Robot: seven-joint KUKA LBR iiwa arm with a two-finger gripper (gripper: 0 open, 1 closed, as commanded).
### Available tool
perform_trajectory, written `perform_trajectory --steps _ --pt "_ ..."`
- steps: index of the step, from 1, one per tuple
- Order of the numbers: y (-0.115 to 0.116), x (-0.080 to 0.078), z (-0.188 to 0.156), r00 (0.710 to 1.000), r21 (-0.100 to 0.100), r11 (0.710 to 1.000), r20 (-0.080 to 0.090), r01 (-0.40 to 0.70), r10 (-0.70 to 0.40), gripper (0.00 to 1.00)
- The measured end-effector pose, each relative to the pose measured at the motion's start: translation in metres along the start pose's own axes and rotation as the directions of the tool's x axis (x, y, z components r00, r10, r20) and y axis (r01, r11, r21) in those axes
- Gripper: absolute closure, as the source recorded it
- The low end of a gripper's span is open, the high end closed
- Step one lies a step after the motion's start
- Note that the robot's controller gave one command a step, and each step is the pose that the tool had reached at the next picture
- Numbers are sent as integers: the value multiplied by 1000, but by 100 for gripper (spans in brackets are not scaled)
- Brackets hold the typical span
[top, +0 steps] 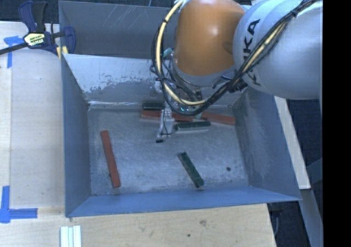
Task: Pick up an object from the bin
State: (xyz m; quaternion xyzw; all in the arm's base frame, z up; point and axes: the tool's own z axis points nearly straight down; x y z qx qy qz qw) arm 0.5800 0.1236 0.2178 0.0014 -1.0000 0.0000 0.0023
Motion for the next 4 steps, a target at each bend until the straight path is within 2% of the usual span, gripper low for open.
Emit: perform_trajectory --steps 1,2,3,4 --pt "-1 -2 -5 1000 -1 1000 8 -3 3 0" --pt "32 -12 48 992 0 992 11 129 -129 0" --pt "83 -19 59 873 3 873 8 487 -487 0" --pt "85 -5 100 692 3 692 5 722 -722 0"
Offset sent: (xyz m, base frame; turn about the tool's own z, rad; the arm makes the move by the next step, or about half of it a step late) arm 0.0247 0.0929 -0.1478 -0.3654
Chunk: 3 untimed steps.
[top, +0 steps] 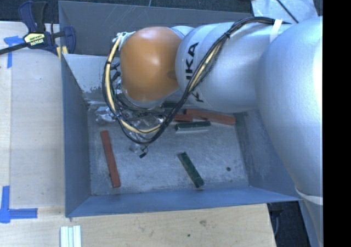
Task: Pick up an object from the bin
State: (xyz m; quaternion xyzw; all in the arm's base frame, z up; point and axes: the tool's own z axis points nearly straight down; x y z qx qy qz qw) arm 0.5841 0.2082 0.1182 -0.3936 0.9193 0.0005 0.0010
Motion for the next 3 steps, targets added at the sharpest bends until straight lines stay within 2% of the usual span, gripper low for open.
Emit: perform_trajectory --steps 1,2,3 --pt "15 -11 28 980 1 980 0 197 -197 0" --pt "21 -10 47 857 -2 857 0 515 -515 100" --pt "21 -10 47 857 -2 857 0 515 -515 100"
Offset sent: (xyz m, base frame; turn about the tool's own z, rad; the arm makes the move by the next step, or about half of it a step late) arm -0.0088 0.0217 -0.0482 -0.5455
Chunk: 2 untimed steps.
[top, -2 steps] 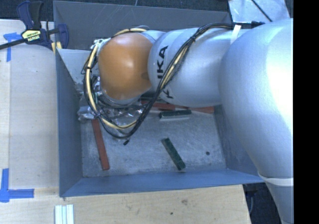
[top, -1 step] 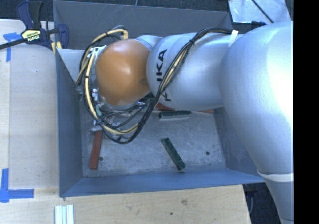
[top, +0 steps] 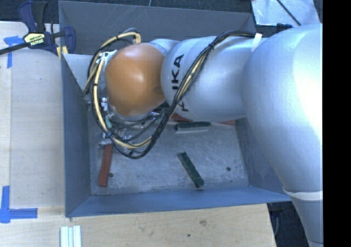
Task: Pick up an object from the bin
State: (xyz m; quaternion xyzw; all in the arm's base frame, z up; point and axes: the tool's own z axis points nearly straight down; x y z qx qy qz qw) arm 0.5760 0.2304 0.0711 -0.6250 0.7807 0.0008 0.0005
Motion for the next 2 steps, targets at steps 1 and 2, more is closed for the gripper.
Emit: perform_trajectory --steps 1,2 --pt "0 0 0 1000 0 1000 0 -1 1 100" --pt "0 0 -1 1000 0 1000 0 -2 2 100"
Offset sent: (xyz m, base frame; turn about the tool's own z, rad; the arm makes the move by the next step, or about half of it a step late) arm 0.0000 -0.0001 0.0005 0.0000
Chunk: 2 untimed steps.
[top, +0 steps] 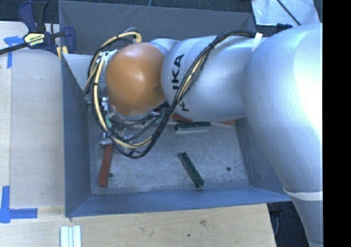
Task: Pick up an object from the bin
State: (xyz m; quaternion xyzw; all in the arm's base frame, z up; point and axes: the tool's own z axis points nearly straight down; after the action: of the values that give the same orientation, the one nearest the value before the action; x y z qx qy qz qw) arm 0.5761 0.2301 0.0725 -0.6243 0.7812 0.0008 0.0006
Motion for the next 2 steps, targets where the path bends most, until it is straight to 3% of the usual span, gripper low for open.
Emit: perform_trajectory --steps 2 --pt "2 1 -15 1000 -5 1000 -3 -1 1 100"
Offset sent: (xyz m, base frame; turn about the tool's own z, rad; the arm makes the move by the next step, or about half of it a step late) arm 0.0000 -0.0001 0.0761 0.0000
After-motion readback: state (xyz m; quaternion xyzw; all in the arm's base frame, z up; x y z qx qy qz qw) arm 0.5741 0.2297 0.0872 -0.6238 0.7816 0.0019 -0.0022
